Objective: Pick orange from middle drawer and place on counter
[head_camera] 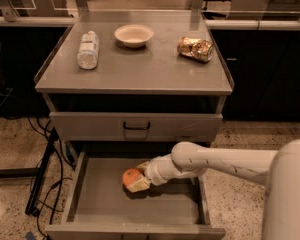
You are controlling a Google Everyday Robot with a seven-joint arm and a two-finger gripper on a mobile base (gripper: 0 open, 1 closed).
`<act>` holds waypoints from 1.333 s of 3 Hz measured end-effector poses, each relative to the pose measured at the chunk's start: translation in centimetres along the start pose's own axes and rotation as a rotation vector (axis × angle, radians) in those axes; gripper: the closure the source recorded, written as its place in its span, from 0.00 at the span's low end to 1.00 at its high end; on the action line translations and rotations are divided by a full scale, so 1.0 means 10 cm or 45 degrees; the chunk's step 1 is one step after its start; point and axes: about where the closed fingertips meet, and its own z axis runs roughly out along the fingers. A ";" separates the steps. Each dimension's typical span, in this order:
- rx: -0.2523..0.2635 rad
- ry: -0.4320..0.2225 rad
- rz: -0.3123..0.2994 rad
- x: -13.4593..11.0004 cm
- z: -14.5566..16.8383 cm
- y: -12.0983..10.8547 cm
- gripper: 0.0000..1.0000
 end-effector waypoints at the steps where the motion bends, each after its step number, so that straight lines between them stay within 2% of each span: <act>1: 0.034 -0.030 -0.017 -0.13 -0.35 0.11 1.00; 2: 0.111 0.007 -0.029 -0.33 -0.73 0.24 1.00; 3: 0.110 0.007 -0.029 -0.32 -0.73 0.24 1.00; 4: 0.183 -0.004 -0.082 -0.41 -0.94 0.43 1.00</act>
Offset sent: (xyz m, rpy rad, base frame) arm -0.0363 -0.0490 0.1219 -0.0966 -0.0887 -0.1208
